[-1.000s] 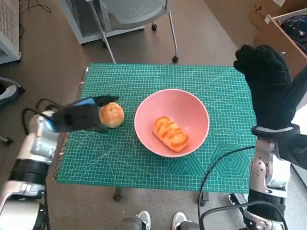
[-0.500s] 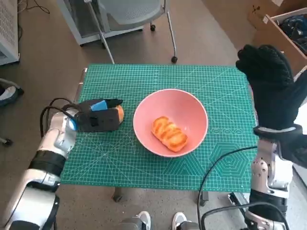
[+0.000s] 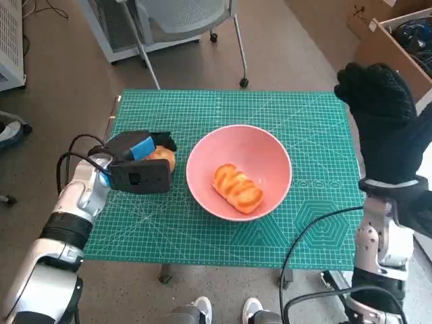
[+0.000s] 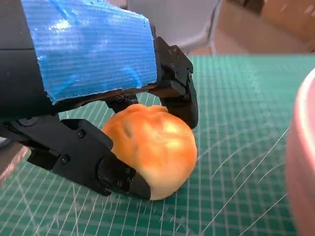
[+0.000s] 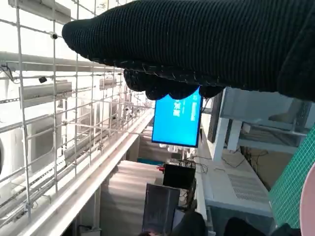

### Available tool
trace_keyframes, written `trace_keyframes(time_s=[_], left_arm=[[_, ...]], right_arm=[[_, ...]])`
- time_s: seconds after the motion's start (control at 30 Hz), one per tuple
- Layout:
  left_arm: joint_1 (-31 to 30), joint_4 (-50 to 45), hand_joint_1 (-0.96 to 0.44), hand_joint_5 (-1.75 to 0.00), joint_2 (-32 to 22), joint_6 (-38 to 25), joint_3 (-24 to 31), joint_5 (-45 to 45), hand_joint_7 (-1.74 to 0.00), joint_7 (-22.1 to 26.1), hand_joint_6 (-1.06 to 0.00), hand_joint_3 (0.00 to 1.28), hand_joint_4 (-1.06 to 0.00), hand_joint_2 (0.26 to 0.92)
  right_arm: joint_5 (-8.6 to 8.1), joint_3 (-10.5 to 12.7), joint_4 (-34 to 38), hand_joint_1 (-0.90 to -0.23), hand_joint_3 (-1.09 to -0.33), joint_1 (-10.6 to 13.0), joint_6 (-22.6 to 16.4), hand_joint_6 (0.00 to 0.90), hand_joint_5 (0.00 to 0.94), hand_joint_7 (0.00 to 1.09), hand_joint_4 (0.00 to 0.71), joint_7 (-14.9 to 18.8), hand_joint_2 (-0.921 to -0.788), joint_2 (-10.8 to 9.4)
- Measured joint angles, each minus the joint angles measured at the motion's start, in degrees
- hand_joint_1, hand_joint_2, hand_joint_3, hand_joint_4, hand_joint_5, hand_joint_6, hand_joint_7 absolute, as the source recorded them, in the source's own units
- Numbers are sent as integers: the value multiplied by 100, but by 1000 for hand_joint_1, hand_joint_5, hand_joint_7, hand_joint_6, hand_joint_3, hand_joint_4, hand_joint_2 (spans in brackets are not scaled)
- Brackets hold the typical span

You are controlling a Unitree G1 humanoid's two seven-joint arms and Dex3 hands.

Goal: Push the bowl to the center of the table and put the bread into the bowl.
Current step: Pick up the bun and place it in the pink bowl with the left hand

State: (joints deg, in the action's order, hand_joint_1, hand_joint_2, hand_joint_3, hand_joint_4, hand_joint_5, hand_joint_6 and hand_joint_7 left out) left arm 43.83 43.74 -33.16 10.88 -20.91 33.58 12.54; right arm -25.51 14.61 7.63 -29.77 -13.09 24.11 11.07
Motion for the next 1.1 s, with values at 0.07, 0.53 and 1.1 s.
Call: trace_keyframes(time_s=[0.07,0.53,1.1], left_arm=[[-38,-192,2,-1191,-45,37,96,-36,-1210,-8,-584,98,-662,921],[-540,-2534,2,-1048,-200,-54,1094,-590,-1219,-75,-656,47,-719,918],[-943,-4866,2,-984,681,-200,1390,-971,-1080,-167,-748,5,-817,895]], right_arm=[[0,-1,0,-505,-568,4,-9,99,3,555,319,0,-921,0],[16,-35,1,-504,-572,23,-34,94,4,555,323,0,-921,-8],[72,-117,95,-496,-575,22,-197,90,2,560,322,1,-921,-83]])
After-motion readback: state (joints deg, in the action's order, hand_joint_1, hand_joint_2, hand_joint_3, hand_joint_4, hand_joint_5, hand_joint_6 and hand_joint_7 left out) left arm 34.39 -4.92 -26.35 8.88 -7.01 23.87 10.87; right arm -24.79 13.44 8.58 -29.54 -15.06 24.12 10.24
